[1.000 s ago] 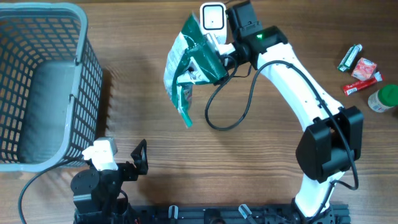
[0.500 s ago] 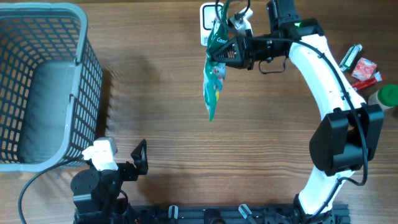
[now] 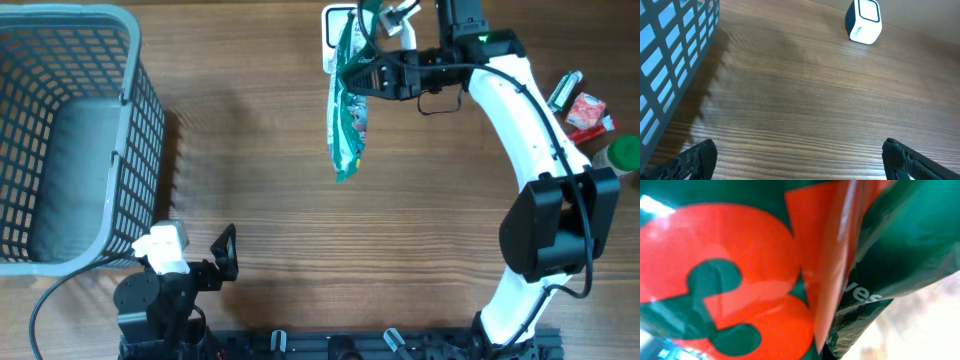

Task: Scan the item barcode
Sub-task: 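Hold the glove packet up to the white scanner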

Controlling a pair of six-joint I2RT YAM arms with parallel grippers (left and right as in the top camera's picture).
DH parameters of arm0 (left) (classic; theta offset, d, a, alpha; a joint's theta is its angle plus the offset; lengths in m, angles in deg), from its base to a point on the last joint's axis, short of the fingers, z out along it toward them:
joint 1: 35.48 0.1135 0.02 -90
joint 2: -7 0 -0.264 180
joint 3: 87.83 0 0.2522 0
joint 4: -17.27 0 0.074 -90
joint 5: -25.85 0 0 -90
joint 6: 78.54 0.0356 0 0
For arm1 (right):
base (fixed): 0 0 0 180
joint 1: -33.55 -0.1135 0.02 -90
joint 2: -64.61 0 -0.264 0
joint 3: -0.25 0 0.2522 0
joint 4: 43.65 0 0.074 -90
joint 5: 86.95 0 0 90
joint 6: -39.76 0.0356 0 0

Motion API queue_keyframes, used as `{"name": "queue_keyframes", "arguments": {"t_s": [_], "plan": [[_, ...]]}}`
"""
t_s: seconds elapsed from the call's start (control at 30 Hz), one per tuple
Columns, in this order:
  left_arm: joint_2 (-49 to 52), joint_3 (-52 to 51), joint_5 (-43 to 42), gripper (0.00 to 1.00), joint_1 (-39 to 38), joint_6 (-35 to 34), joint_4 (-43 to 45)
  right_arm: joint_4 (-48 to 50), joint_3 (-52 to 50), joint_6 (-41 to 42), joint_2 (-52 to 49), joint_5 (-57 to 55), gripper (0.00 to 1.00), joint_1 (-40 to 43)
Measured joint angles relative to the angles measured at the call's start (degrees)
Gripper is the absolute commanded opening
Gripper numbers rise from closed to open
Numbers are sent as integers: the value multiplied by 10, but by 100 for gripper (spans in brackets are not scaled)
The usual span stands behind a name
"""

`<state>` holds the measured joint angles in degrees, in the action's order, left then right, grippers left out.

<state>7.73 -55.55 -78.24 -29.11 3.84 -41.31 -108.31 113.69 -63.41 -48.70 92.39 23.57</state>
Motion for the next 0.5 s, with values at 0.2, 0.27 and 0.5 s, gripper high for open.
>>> {"name": "queue_keyframes", "arguments": {"t_s": [0.2, 0.27, 0.5], "plan": [[0, 0, 0, 100, 0, 0, 0, -185, 0, -300, 0, 0, 4, 34], [0, 0, 0, 100, 0, 0, 0, -237, -5, -432, 0, -13, 4, 38], [0, 0, 0, 100, 0, 0, 0, -73, -36, -531, 0, -110, 5, 31]]}}
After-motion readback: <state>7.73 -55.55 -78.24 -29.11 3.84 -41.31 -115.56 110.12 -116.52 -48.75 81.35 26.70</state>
